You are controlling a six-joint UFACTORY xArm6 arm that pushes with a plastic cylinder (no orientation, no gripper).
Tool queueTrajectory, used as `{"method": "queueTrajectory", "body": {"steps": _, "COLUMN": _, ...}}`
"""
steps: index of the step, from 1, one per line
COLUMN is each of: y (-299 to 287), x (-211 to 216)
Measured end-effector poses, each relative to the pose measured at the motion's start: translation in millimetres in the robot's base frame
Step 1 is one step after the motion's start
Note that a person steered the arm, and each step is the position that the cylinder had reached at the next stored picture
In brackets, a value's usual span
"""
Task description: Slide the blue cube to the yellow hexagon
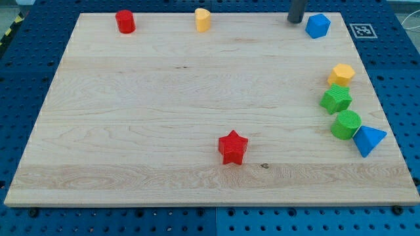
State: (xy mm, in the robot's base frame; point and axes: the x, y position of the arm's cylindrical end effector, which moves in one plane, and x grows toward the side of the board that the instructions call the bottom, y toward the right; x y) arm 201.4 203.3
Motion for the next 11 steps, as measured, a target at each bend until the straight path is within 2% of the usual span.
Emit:
{"method": "queueTrajectory", "body": {"steps": 1, "y": 38.8, "x": 2.9}}
{"method": "queueTrajectory", "body": {"steps": 5, "y": 27.6, "x": 69.8}}
{"method": "queueTrajectory", "body": {"steps": 8, "y": 11.5, "x": 103.7}}
{"method": "queueTrajectory", "body": {"steps": 11, "y": 12.9, "x": 117.3}}
